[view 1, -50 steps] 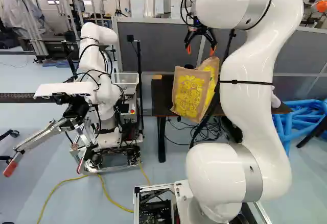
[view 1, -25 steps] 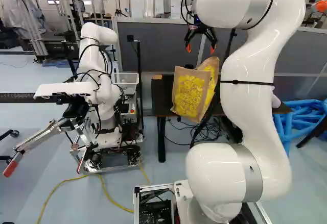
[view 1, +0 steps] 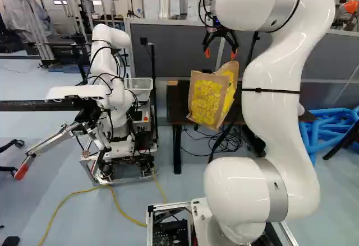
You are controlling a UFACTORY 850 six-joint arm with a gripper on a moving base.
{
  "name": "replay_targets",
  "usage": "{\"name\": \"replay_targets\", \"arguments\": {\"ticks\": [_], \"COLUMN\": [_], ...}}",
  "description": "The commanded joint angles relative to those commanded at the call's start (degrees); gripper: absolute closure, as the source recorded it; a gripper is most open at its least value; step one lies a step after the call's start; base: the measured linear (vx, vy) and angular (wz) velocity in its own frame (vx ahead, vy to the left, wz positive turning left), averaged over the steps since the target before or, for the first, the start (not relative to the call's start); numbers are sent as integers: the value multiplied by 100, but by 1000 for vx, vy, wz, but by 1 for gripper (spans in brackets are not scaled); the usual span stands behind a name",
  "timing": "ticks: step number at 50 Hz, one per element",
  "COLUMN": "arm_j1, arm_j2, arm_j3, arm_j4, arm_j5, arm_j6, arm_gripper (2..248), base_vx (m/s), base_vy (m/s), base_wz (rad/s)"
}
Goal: Pick up the bag on the ground and place it on the table
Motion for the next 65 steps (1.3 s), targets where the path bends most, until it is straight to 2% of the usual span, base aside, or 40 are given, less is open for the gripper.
{"name": "replay_targets", "arguments": {"ticks": [65], "arm_j1": [0], "arm_j2": [0], "arm_j3": [0], "arm_j4": [0], "arm_j5": [0], "arm_j6": [0], "arm_gripper": [3], "base_vx": [-220], "base_vy": [1], "base_wz": [24]}}
